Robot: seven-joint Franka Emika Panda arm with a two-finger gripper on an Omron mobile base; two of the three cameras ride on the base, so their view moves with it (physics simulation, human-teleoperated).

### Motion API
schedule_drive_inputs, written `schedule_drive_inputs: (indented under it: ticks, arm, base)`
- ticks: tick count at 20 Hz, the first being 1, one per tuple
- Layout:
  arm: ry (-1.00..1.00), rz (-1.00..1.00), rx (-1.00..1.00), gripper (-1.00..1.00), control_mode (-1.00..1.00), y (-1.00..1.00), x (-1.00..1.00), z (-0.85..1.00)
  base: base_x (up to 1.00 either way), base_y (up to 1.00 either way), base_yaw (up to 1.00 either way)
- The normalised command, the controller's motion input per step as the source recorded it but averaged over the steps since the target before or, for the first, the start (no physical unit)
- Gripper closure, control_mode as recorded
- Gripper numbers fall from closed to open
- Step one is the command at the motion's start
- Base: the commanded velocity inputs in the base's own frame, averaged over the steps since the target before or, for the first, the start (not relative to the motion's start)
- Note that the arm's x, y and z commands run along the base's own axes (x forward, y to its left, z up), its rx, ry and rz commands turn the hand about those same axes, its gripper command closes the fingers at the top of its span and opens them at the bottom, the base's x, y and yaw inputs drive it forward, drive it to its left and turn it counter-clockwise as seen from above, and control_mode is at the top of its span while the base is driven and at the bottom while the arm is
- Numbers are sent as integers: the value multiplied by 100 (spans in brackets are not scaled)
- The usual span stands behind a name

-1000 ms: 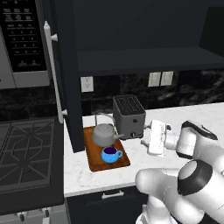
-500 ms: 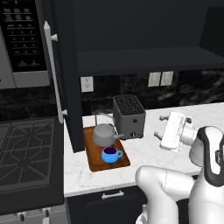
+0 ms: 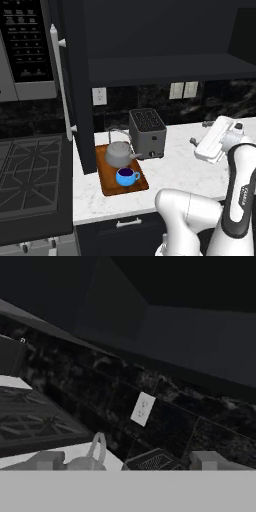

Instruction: Pick the kettle from the counter and place it on the tray. Then pick the mug from the cabinet and place it on the tray. Then close the cabinet doors.

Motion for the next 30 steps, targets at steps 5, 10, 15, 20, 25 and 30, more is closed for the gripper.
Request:
schedule_drive_inputs:
  ticks: [5, 10, 15, 20, 25, 30]
  arm:
    - [-9, -7, 0, -100, -100, -59, -18, 0]
    - [-21, -5, 0, -100, -100, -73, 0, 7]
    - [-24, 0, 0, -100, -100, -79, 0, 33]
    - [-13, -4, 0, -100, -100, -75, 0, 34]
    - [-12, -7, 0, -100, -100, -70, 0, 3]
    - [-12, -7, 2, -100, -100, -67, 0, -1]
  base:
    - [0, 0, 0]
    - [0, 0, 0]
    - [0, 0, 0]
    - [0, 0, 0]
    - [0, 0, 0]
    - [0, 0, 0]
